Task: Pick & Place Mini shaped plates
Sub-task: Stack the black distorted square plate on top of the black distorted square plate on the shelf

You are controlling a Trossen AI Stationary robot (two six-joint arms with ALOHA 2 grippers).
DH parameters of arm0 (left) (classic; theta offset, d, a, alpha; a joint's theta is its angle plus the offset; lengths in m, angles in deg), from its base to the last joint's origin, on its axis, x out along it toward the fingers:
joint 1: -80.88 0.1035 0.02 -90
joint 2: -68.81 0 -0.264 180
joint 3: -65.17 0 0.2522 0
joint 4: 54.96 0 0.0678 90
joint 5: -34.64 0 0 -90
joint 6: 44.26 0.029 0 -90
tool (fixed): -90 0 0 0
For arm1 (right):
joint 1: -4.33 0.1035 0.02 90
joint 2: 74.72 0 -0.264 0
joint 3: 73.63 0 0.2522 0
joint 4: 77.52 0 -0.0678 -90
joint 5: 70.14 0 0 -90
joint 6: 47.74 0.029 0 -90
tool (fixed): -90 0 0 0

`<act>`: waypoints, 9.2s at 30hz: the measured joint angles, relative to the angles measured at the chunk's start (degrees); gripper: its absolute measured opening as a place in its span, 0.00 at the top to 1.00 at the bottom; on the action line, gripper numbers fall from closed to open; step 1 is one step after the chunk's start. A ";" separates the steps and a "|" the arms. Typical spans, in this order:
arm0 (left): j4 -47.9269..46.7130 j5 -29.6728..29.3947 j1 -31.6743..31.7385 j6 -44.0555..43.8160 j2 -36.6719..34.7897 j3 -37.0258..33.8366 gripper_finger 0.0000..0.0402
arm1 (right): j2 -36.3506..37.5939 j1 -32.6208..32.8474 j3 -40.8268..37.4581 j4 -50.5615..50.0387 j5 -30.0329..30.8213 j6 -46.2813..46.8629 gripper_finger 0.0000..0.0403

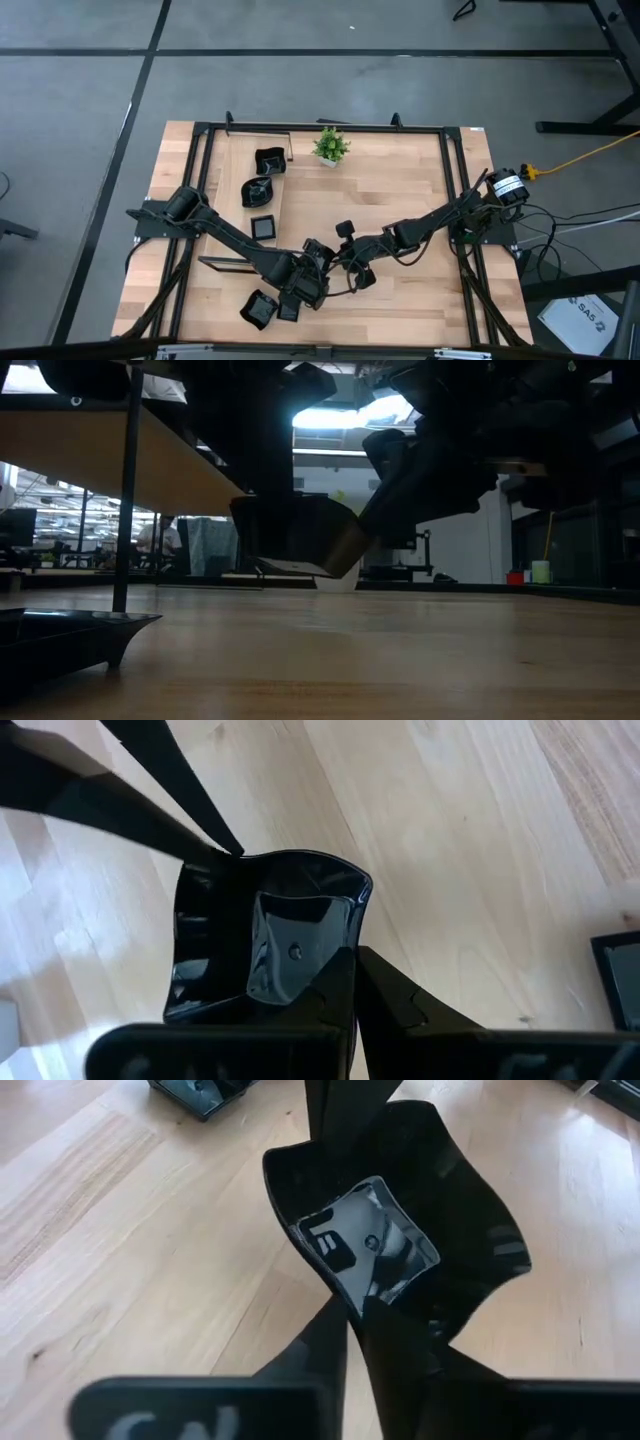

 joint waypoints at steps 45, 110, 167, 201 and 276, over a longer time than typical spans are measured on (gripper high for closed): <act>-5.19 2.08 -0.66 -0.96 -6.01 0.01 0.64 | 3.71 -0.02 0.02 1.10 -2.78 -2.33 1.00; -4.30 8.36 4.02 5.05 -6.64 0.20 0.89 | 4.17 -0.02 0.02 2.60 -3.87 -2.84 1.00; -18.44 -18.46 18.46 -3.34 -34.67 0.24 1.00 | 18.01 0.07 0.02 -10.78 -2.30 21.42 0.78; -31.37 -5.25 34.95 -6.94 -24.00 0.22 1.00 | 10.86 0.02 -0.07 -7.11 0.70 21.58 0.79; -17.35 4.02 -19.99 -33.10 -20.39 0.22 0.76 | 10.82 0.04 -0.07 -5.53 0.13 22.76 0.79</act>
